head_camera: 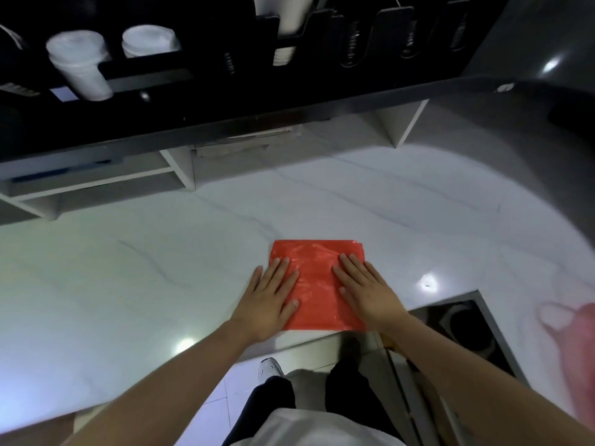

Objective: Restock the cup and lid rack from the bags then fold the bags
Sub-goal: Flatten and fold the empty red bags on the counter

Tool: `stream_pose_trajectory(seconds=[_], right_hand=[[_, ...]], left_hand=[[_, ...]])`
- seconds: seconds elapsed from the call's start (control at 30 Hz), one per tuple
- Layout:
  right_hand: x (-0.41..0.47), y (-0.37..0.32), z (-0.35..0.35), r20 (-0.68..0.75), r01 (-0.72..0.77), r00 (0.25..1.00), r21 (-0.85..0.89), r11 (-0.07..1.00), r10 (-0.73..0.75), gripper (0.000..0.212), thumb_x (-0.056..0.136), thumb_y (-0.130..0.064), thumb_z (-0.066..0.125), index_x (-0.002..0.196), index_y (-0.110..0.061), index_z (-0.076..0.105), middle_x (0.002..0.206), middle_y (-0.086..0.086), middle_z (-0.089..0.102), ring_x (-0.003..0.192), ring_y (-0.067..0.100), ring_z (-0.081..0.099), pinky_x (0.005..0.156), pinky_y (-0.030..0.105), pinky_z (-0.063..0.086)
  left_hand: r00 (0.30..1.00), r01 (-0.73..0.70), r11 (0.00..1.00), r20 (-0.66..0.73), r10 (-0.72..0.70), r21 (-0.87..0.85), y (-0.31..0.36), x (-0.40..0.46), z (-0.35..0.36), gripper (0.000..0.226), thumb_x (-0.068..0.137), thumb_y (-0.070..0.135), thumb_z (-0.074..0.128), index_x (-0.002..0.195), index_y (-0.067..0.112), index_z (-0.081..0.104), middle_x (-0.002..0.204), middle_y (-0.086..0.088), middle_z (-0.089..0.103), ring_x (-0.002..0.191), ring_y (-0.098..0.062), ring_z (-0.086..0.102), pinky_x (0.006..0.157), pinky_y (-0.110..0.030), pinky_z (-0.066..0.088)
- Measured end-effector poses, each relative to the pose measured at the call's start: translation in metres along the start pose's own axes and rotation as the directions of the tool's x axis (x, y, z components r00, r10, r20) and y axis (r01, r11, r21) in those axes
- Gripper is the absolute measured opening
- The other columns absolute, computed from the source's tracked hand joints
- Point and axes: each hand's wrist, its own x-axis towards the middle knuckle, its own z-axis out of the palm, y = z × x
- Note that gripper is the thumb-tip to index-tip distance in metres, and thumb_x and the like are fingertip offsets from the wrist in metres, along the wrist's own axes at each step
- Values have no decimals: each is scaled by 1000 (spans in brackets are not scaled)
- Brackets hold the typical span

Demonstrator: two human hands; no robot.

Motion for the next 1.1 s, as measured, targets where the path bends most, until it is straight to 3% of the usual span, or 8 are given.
stream_pose_trajectory(seconds=[0.2, 0.37, 0.53, 0.67, 0.77, 0.83, 0.93, 1.1], right_hand=[[-61, 17, 10, 58, 196, 979, -27, 980, -194, 87, 97, -74, 37, 162, -27, 4, 170, -3, -5, 156, 17, -3, 124, 46, 2], [-77, 23, 8, 108, 283, 956, -92, 955, -273, 102, 88, -83, 41, 162, -23, 5, 170, 2, -3, 156, 20, 1, 125, 47, -1], [-81, 25, 0, 190, 263, 954, -150, 953, -233, 87, 97, -38, 54, 161, -28, -3, 168, -5, -9, 155, 16, -10, 126, 46, 3], [-74, 17, -11, 142, 209, 971, -108, 972, -193, 72, 101, -32, 52, 160, -35, 9, 165, -16, -5, 152, 7, -10, 121, 28, -12], [-69, 10, -23, -48, 76, 997, 169, 983, -68, 54, 95, -23, 67, 147, -26, 51, 156, -3, 43, 145, 16, 36, 118, 28, 19], [-59, 2, -32, -109, -81, 985, 383, 920, 132, 26, 97, -23, 65, 123, -22, 67, 124, 4, 68, 116, 20, 63, 99, 27, 43], [-36, -1, -38, 53, -317, 940, 506, 802, 338, 19, 103, -36, 54, 108, -21, 63, 100, -3, 68, 92, 16, 66, 82, 29, 53], [-11, 0, -34, 75, -398, 908, 458, 795, 412, 18, 100, -32, 57, 93, -18, 63, 81, -2, 67, 74, 14, 62, 71, 33, 53]], left_hand=[[955, -285, 950, -49, 294, 129, -18, -58, 16, 109, 85, 91, 29, 162, 17, 9, 170, -9, -6, 156, -28, -6, 124, -50, 1], [946, -278, 938, -110, 304, 206, -13, -72, 24, 82, 93, 62, 41, 158, 14, 31, 167, -12, 19, 153, -34, 19, 116, -56, 34], [955, -218, 976, -208, 212, -2, 5, -73, 14, 65, 88, 49, 40, 143, 19, 57, 156, -4, 44, 144, -30, 40, 111, -58, 41], [912, -251, 967, -347, 219, -50, -3, -72, 11, 43, 93, 34, 57, 134, 21, 66, 148, -2, 55, 138, -26, 50, 113, -53, 39], [920, -175, 950, -387, 64, -259, -2, -67, 4, 29, 93, 23, 64, 121, 21, 74, 129, 2, 69, 123, -19, 63, 107, -43, 47], [934, -65, 888, -341, -107, -455, 3, -60, -3, 29, 101, 34, 48, 107, 21, 73, 104, 5, 74, 95, -13, 67, 87, -34, 52], [878, 109, 780, -308, -366, -616, 10, -45, -7, 29, 104, 37, 47, 94, 18, 66, 89, 7, 63, 79, -11, 58, 73, -29, 44], [781, 375, 768, -270, -563, -518, 14, -23, 0, 23, 98, 37, 56, 92, 17, 66, 105, -2, 57, 101, -21, 48, 91, -31, 38]])
